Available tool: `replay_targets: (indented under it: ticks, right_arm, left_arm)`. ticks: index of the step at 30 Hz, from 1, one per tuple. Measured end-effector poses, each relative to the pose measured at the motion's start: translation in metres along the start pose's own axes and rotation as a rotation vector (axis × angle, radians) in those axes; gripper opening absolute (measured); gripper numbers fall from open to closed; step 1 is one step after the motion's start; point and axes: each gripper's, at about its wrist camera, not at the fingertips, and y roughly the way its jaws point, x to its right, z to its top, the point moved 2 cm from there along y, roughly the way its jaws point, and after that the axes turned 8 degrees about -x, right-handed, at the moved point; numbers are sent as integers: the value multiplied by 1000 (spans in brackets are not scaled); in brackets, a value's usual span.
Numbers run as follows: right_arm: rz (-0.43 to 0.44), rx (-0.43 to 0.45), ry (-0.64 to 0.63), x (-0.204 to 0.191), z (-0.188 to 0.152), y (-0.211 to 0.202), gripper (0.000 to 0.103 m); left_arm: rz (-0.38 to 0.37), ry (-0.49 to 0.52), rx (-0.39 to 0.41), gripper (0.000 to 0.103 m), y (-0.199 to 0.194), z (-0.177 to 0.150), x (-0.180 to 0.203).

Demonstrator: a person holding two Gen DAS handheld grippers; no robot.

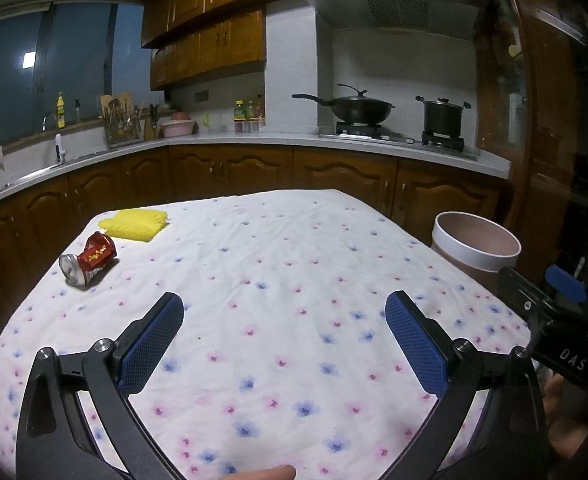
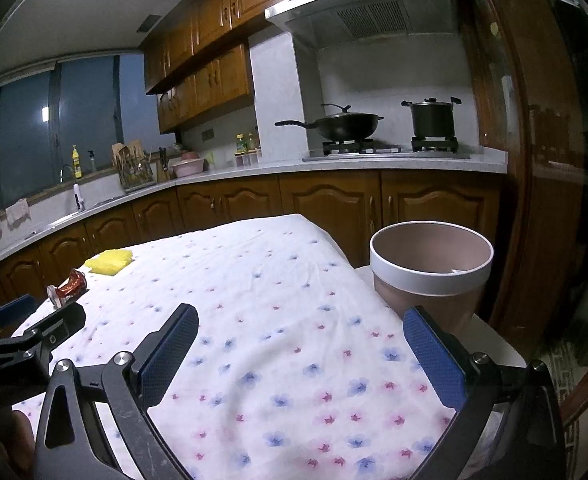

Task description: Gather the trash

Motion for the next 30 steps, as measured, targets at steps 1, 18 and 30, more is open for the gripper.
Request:
replay_targets:
  ticks: [1,18,30]
  right_arm:
    - [1,0,0,0,0,0,103]
    - [2,0,1,-1,0,-1,103]
    - [3,-3,1,-2,0,-1,103]
  left_arm:
    - [1,-1,0,103,0,0,0]
    - [2,-1,0,103,0,0,0]
    - [12,6,4,103,-1,0,3]
